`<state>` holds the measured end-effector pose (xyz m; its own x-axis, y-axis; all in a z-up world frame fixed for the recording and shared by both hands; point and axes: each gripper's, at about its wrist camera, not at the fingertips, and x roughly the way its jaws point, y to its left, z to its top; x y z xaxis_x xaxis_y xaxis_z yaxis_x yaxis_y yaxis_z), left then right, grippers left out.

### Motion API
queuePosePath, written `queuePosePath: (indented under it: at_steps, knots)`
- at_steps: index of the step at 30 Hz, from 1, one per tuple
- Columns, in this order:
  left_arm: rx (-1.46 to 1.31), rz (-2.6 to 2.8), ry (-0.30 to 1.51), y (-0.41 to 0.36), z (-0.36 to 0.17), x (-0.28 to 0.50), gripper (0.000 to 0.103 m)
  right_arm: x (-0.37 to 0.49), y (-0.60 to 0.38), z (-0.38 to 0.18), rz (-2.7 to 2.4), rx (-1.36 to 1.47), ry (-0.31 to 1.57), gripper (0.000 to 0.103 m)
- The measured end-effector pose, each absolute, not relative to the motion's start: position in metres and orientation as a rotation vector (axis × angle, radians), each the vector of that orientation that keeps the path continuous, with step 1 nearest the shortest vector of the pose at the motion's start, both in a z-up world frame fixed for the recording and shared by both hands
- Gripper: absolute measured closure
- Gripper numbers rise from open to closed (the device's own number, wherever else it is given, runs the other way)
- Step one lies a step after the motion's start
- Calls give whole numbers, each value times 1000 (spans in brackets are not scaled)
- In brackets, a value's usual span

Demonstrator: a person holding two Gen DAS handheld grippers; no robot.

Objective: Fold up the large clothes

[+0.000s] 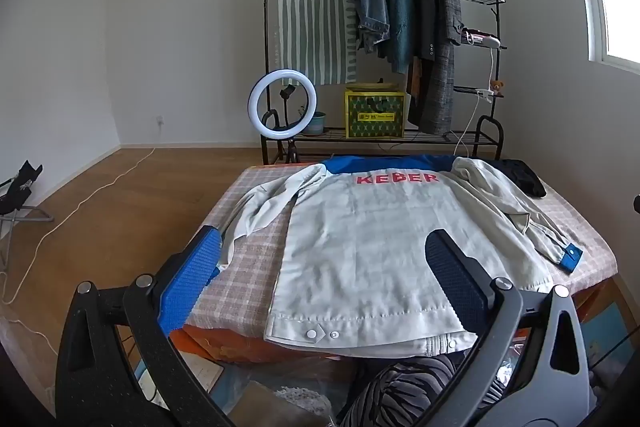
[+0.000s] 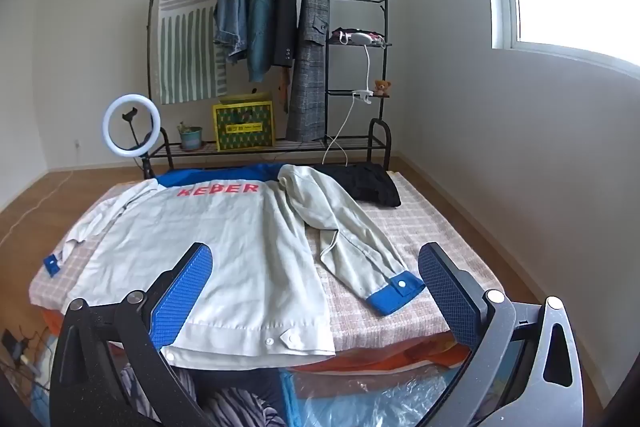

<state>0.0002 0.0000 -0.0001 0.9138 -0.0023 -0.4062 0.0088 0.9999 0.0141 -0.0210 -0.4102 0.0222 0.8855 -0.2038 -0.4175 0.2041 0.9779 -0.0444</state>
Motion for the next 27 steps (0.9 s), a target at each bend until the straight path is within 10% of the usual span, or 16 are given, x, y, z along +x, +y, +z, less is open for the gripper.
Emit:
queuePosePath:
  at_steps: [27]
  knots:
    - [17,3,415,11,-5,1,0,-20,-408,17,-202,-1,443,1]
